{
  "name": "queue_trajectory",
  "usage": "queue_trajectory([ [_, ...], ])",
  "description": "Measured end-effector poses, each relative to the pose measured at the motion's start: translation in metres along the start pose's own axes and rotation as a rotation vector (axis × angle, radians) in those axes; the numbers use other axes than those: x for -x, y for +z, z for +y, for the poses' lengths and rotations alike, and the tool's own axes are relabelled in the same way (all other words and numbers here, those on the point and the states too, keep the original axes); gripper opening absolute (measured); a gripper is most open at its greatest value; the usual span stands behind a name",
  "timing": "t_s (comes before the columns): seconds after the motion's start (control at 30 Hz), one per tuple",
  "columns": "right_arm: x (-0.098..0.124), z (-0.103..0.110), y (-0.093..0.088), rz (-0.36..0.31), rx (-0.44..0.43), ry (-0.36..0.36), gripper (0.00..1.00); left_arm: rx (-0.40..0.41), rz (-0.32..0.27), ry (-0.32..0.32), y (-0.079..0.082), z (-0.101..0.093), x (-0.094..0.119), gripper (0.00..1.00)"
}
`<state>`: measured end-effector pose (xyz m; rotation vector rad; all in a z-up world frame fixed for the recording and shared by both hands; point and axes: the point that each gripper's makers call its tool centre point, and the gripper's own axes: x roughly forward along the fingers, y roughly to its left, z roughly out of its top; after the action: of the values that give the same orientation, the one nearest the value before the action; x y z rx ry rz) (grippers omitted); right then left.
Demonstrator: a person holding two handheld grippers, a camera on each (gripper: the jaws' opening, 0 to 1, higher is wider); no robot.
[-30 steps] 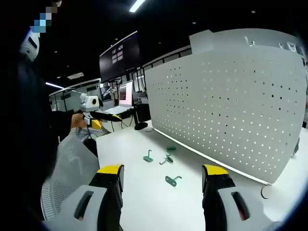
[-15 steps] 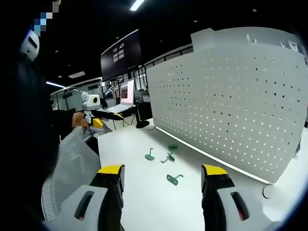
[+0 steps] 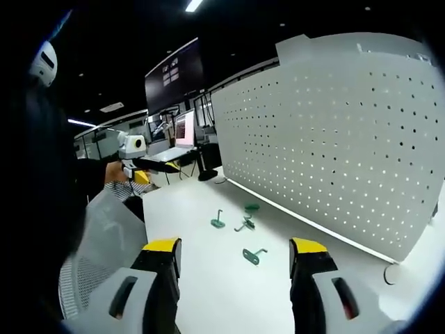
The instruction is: Insert the hook assembly into the mounting plate slot until the hook locks in place.
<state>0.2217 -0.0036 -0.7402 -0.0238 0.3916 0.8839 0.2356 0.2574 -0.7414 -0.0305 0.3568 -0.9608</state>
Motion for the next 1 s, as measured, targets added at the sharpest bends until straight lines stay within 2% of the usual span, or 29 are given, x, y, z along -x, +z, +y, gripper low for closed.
queue_trajectory([
  [0.63, 0.0023, 0.0038, -0.0026, -0.003, -0.002, 0.004, 0.60, -0.013, -0.009, 0.002, 0.0035, -0.0012, -0.0001, 0.74],
  [1.0, -0.0044, 0.0028, -0.0086, 0.025, -0.014, 0.015, 0.59, -0.010, -0.021, 0.009, 0.0057, 0.0048, -0.0021, 0.73],
])
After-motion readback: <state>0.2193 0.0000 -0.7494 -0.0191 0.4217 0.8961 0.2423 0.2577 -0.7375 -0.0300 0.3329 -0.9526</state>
